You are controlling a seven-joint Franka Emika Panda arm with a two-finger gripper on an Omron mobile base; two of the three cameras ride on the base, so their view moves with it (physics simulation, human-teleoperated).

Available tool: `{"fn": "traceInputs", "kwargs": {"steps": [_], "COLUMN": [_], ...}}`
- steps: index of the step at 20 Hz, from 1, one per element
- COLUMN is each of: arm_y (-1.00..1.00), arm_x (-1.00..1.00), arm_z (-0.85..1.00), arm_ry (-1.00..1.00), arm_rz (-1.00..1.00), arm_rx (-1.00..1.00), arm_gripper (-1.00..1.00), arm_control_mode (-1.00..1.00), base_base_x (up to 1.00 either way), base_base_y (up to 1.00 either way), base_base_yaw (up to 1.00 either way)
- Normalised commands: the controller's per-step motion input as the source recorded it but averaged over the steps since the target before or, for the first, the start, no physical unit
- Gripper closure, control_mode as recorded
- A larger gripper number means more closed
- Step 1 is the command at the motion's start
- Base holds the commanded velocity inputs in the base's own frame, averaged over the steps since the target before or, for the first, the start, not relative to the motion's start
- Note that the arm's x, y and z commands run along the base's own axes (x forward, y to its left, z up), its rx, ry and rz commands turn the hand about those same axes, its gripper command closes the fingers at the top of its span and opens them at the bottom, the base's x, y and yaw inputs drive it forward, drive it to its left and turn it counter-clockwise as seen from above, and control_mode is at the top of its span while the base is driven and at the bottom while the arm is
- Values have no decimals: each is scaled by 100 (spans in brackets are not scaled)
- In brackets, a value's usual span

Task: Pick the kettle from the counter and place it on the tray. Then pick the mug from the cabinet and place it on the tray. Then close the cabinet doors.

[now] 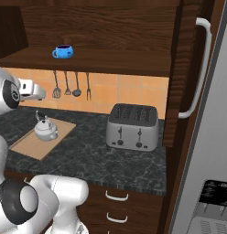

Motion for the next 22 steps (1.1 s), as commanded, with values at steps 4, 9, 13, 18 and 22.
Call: {"fn": "traceInputs", "kwargs": {"steps": [4,9,13,18,22], "arm_y": [-3,-12,0,-9,-15], "arm_x": [0,42,33,41,11], "arm_z": [23,73,98,23,0], "arm_ry": [-8,-10,-2,-4,0], "arm_rz": [0,-8,-17,-20,-9], "arm_rx": [0,0,3,9,6], "arm_gripper": [-100,-100,-100,-100,-100], "arm_control_mode": [-100,-100,-100,-100,-100], "base_base_x": [0,0,0,0,0], "base_base_y": [0,0,0,0,0], "base_base_yaw": [0,0,0,0,0]}}
